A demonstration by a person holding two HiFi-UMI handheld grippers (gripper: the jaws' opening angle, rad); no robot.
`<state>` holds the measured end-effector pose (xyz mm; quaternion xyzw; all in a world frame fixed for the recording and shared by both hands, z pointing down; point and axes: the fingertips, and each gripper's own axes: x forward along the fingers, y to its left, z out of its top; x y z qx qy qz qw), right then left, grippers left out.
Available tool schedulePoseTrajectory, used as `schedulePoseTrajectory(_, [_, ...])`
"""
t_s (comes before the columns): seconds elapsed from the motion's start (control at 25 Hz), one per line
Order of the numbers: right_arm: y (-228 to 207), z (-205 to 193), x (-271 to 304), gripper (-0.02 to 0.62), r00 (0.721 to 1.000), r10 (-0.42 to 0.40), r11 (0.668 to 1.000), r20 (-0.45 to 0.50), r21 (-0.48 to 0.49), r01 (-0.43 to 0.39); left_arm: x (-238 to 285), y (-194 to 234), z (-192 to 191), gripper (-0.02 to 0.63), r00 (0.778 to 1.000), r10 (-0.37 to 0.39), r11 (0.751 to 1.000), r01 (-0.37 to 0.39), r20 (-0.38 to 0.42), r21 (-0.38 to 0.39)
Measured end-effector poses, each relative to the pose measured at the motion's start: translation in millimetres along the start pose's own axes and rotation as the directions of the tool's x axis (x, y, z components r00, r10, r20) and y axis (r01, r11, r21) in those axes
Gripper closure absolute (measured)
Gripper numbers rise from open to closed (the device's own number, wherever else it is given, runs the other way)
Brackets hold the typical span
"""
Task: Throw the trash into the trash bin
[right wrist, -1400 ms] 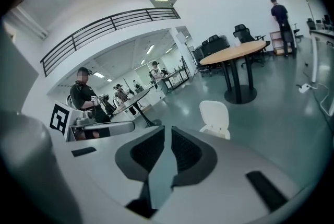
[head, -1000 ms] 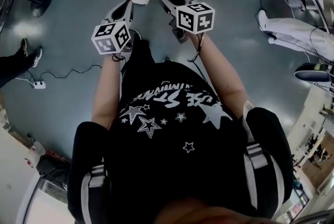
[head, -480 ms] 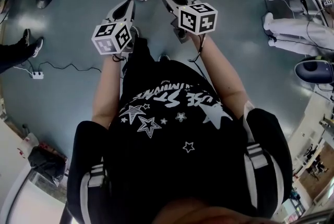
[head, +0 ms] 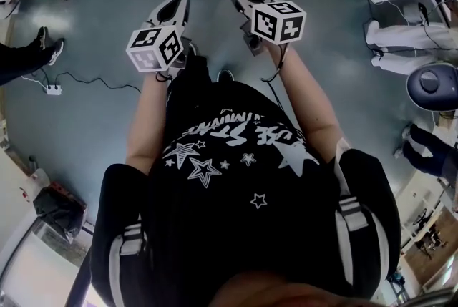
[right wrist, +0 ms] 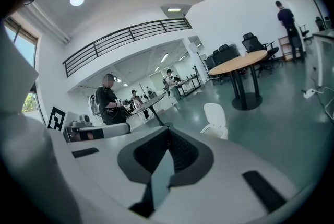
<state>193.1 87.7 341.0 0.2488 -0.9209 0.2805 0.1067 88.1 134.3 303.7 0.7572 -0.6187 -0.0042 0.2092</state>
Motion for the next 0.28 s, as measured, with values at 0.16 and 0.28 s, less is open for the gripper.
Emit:
schedulePoseTrajectory(0.16, [1.2, 1.2, -5.5, 0.589, 1.0, -0.004, 1.0, 0.002, -0.004, 0.004, -4.9, -5.0, 1.7, 0.595, 1.0, -0.005, 1.0, 0.005, -0.003, -0.003])
schedulePoseTrajectory(0.28, [-1.7, 5.6, -9.3, 0.589, 1.0, -0.02, 1.0, 0.01, -0.015, 0.021, -5.5, -7.0, 0.8, 0.595, 1.0, -0.019, 1.0, 0.019, -0.009, -0.017])
